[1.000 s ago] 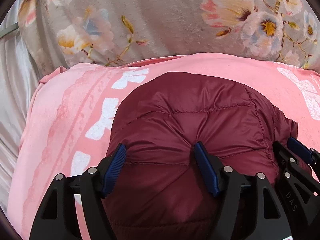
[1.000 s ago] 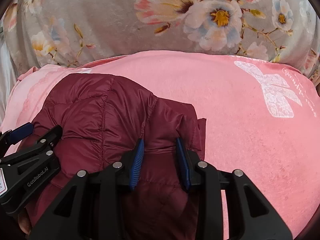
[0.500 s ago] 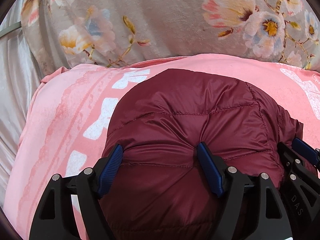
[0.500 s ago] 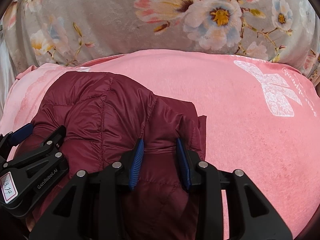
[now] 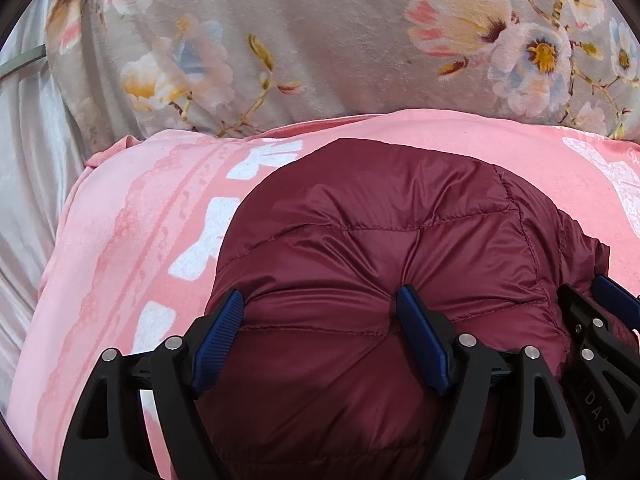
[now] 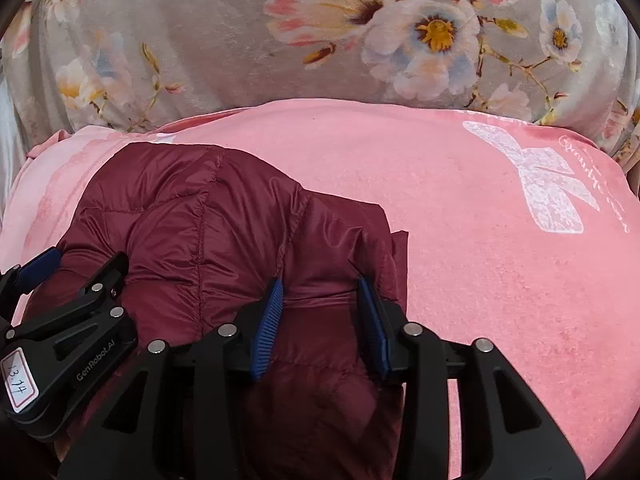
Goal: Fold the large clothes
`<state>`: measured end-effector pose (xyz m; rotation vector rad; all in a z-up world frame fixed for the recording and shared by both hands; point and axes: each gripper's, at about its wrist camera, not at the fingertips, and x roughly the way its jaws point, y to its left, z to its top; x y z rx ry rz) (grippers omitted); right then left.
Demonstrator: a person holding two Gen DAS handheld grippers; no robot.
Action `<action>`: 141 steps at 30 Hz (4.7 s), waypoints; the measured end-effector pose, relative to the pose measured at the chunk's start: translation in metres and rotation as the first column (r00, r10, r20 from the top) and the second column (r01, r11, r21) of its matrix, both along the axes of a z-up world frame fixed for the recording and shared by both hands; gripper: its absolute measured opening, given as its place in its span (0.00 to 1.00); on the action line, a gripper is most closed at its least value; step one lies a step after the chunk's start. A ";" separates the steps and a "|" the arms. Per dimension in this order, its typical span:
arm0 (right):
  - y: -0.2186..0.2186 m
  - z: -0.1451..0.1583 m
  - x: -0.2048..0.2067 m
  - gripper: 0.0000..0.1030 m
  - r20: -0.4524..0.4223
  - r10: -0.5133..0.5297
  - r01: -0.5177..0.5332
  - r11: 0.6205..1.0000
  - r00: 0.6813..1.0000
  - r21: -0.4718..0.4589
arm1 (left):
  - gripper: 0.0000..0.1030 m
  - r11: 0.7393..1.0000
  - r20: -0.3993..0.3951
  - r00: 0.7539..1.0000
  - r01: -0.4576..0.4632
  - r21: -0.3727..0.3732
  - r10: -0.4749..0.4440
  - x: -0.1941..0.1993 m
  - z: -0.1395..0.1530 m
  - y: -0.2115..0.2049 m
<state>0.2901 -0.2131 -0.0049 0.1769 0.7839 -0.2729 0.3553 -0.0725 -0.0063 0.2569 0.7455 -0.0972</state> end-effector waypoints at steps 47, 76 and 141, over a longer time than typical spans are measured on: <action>0.073 0.019 -0.249 0.92 0.001 0.020 -0.020 0.995 1.000 -0.093 | 0.77 0.998 -0.057 0.997 -0.051 0.027 0.052 -0.241 0.004 0.058; 0.079 0.022 -0.253 0.92 0.022 0.051 -0.048 0.993 0.998 -0.109 | 0.75 0.994 -0.043 0.994 -0.097 0.058 0.100 -0.257 0.004 0.061; 0.078 0.025 -0.254 0.92 0.030 0.056 -0.051 0.991 0.998 -0.125 | 0.68 0.992 -0.030 0.993 -0.109 0.059 0.111 -0.258 0.012 0.060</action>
